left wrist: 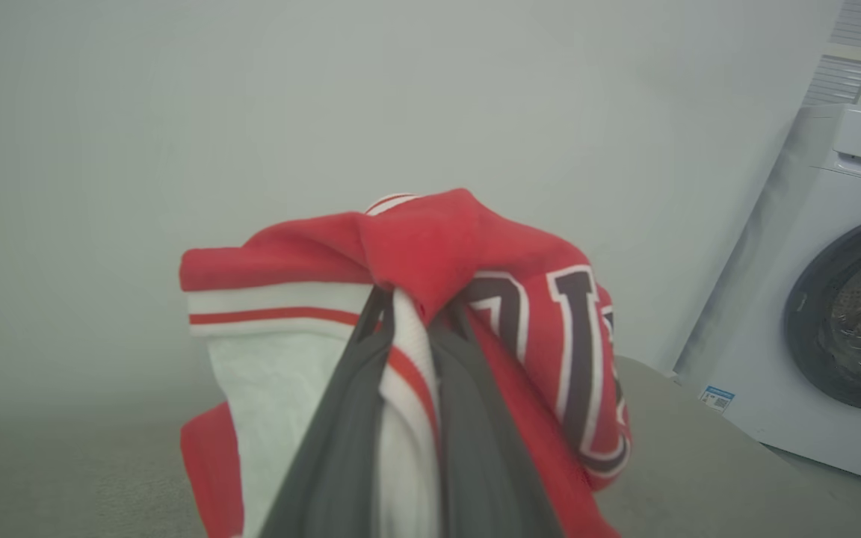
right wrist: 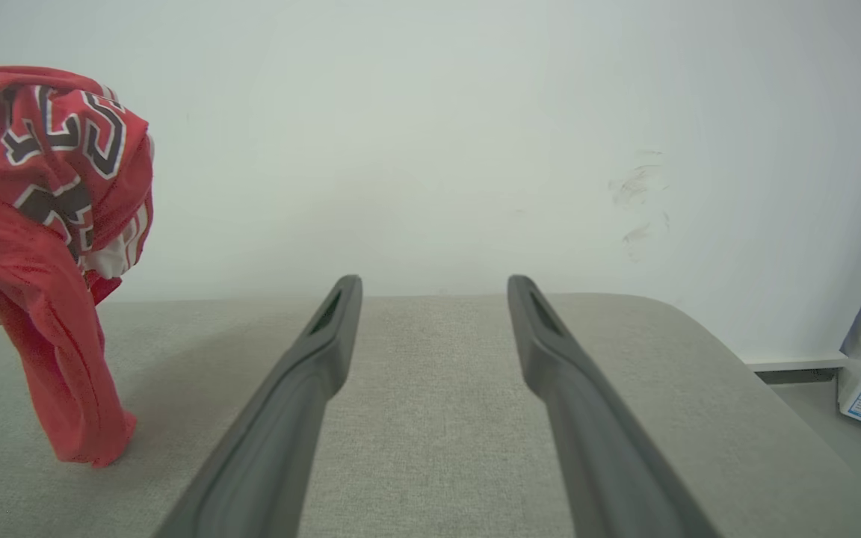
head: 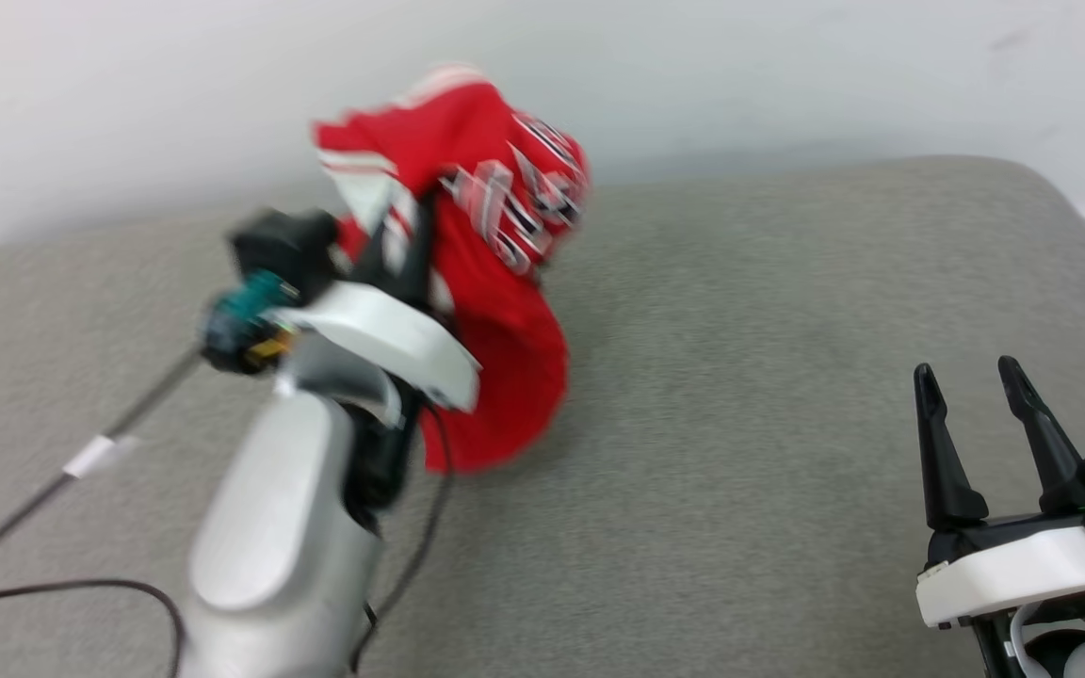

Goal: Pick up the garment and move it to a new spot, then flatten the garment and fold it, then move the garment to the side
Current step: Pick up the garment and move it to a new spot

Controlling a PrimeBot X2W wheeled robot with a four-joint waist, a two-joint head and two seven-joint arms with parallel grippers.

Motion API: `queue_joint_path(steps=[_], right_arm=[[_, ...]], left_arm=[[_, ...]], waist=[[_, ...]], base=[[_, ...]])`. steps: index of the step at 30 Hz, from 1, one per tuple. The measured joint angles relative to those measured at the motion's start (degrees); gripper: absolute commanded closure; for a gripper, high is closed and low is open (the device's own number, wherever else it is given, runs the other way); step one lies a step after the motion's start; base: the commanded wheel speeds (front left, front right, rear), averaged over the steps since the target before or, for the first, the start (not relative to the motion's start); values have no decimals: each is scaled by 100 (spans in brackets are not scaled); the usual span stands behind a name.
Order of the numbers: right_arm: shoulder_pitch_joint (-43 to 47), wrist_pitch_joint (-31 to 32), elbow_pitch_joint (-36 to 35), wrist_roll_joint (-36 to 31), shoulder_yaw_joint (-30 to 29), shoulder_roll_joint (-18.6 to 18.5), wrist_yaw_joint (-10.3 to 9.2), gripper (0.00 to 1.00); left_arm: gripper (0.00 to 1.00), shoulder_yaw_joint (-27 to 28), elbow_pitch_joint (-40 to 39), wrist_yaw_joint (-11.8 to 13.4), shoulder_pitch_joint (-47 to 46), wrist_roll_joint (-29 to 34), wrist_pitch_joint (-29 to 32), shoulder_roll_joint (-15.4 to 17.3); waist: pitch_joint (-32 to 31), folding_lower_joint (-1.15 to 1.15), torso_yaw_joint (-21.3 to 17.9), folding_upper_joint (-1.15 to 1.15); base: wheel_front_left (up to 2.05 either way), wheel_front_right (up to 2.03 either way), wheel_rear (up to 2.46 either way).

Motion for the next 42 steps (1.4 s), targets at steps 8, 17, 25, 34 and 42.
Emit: queue_joint_path(steps=[8, 17, 25, 34, 42], right_arm=[[25, -21, -33, 133, 10, 0, -1, 0], [-125, -182, 63, 213, 13, 1, -1, 0], [-162, -172, 136, 130, -23, 4, 0, 0], [16, -8, 78, 43, -98, 4, 0, 0], [271, 133, 37, 13, -109, 4, 0, 0]], left_arm=[[100, -1027, 147, 78, 794, -252, -13, -201], [80, -2045, 792, 78, 1400, -664, 103, -207], [0, -2346, 556, 155, 1173, -567, -838, -201], [0, -1774, -134, 617, 1210, -337, -1146, -56], [0, -951, -634, 992, 1907, -328, -1166, 539]], waist=[[180, 0, -464, 0], [698, 1, -483, 0], [584, 1, -147, 0], [149, 1, 248, 0], [-242, 1, 495, 0]], base=[[0, 0, 0], [0, 0, 0], [0, 0, 0], [0, 0, 0], [0, 0, 0]])
